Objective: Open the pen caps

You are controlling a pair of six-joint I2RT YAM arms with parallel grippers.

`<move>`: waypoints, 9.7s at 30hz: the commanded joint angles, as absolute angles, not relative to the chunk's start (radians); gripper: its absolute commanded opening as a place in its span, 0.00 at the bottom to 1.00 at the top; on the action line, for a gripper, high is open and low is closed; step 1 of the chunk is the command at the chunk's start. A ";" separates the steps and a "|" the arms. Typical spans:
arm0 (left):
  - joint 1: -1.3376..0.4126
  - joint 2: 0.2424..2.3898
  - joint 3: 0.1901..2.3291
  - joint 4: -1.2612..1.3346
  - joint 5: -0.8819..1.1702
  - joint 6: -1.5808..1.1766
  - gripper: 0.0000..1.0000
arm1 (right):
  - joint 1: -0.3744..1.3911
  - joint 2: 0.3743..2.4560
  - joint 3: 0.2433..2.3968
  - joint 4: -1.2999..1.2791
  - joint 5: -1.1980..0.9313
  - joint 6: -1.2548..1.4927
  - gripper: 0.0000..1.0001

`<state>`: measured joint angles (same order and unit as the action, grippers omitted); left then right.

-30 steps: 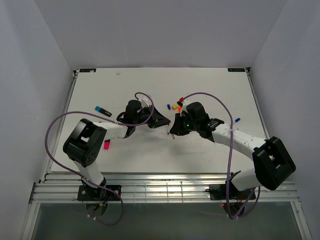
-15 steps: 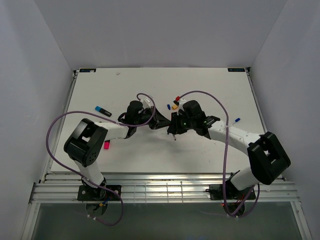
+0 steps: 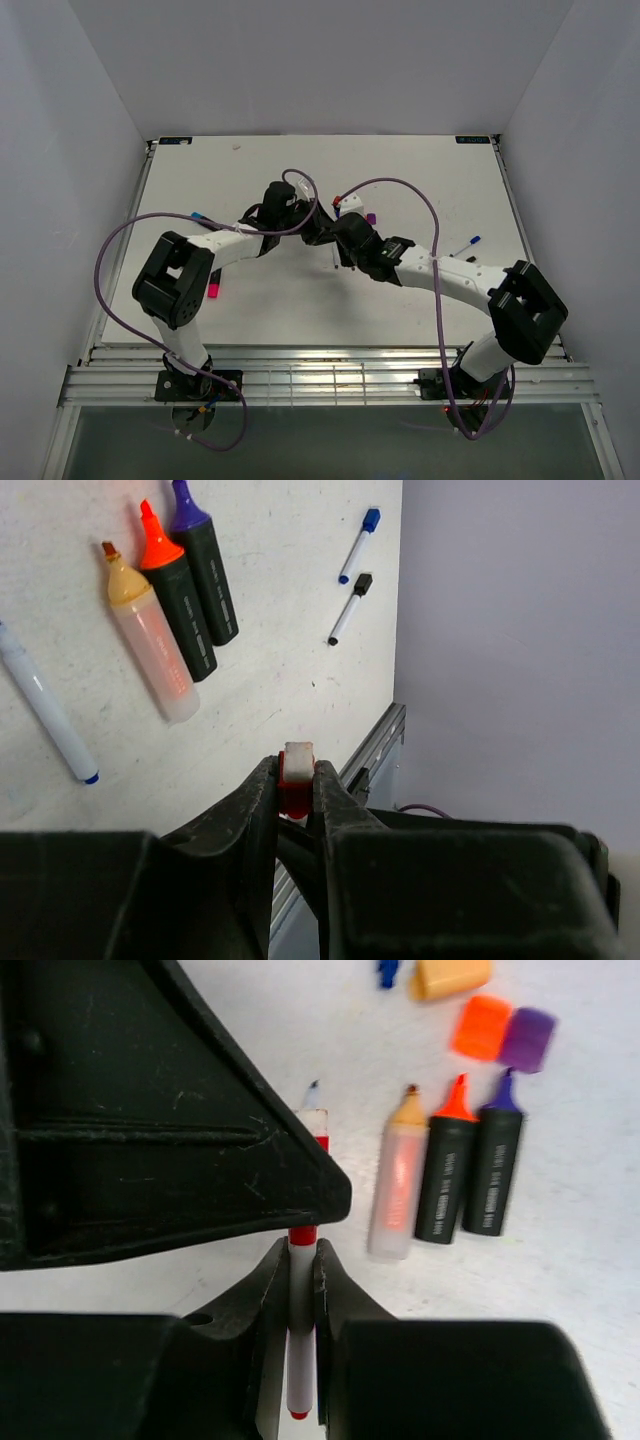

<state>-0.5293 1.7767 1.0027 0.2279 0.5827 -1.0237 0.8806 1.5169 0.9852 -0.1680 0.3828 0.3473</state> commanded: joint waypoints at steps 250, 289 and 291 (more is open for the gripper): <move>-0.508 1.850 1.058 0.301 0.621 -0.962 0.56 | 0.601 1.485 0.888 0.064 -0.262 0.373 0.08; -0.489 1.865 1.112 0.279 0.635 -0.973 0.00 | 0.656 1.641 0.986 0.006 -0.183 0.331 0.08; -0.463 1.890 1.146 0.246 0.637 -0.973 0.00 | 0.704 1.640 1.000 -0.038 -0.080 0.298 0.08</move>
<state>-0.4915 1.8866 1.0630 0.2443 0.6136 -0.9596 0.6422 1.6344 0.9817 0.0257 -0.1993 0.3489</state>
